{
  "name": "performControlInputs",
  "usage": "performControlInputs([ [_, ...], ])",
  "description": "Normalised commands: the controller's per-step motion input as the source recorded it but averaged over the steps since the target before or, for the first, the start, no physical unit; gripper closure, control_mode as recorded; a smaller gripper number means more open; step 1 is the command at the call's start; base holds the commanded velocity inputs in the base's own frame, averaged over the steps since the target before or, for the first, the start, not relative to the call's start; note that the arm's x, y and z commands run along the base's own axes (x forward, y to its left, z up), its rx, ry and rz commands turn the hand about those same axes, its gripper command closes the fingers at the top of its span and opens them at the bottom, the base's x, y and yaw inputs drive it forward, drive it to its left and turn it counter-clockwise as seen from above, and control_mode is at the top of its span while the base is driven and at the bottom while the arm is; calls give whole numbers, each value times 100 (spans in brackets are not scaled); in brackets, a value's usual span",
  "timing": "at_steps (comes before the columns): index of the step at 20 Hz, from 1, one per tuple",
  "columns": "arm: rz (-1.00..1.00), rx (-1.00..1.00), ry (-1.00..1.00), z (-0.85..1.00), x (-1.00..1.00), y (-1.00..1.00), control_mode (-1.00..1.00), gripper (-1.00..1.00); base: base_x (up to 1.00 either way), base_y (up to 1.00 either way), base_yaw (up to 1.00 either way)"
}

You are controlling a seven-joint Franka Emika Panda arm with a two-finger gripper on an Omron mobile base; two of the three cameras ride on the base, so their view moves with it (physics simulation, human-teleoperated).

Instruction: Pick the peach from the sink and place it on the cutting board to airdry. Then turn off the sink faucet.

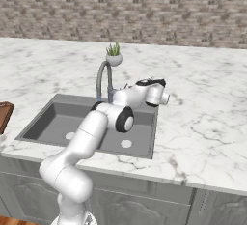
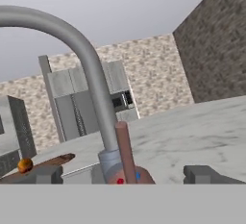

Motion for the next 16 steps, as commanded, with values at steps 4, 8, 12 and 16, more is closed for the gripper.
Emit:
performControlInputs([
  [4,0,0,0,-14,21,0,-100,-100,0,0,0],
  [8,0,0,1,-16,25,0,-100,-100,0,0,0],
  [12,0,0,1,-17,23,0,-100,-100,0,0,0],
  [16,0,0,0,-14,25,-1,-100,-100,0,0,0],
])
